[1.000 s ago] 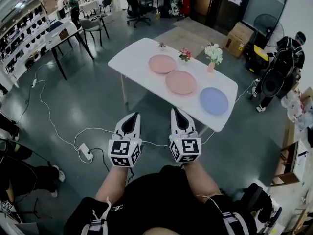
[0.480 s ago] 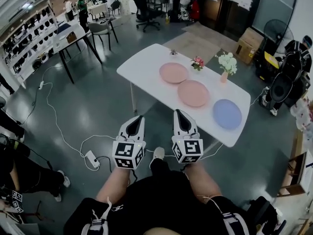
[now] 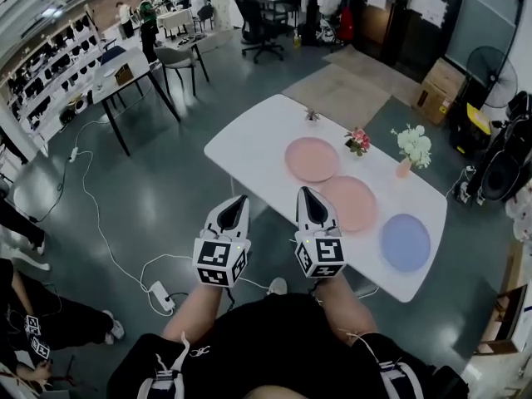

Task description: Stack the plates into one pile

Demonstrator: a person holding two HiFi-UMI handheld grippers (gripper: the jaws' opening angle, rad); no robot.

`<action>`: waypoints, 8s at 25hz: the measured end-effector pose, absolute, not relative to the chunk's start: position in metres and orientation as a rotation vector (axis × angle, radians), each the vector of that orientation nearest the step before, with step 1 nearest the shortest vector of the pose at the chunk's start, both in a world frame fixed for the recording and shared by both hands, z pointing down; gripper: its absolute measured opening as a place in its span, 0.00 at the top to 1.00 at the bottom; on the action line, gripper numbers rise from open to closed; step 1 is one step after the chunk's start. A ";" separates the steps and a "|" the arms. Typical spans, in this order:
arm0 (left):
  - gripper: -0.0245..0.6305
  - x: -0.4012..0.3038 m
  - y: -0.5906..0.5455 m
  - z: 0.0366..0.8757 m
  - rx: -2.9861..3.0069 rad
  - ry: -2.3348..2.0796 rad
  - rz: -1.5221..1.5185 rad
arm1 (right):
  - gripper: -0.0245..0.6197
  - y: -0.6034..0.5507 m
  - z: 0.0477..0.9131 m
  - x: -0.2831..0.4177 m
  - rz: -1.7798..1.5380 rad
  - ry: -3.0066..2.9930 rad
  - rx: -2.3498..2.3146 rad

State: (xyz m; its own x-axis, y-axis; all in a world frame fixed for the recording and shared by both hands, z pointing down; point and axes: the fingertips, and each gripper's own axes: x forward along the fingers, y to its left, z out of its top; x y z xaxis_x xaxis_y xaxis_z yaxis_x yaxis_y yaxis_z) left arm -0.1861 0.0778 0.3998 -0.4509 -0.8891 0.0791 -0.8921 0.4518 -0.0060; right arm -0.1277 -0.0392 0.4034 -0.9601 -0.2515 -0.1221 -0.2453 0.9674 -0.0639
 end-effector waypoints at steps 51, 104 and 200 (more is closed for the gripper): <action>0.94 -0.544 -0.090 0.451 1.940 -2.240 0.067 | 0.72 -0.228 0.754 -0.425 0.613 4.236 -0.609; 0.94 -0.366 -0.183 0.448 2.411 -1.679 0.141 | 0.89 -0.234 0.709 -0.213 0.797 3.941 -1.849; 0.94 0.089 -0.247 0.429 2.386 -1.797 0.110 | 0.72 -0.348 0.584 0.296 -0.581 2.594 -1.952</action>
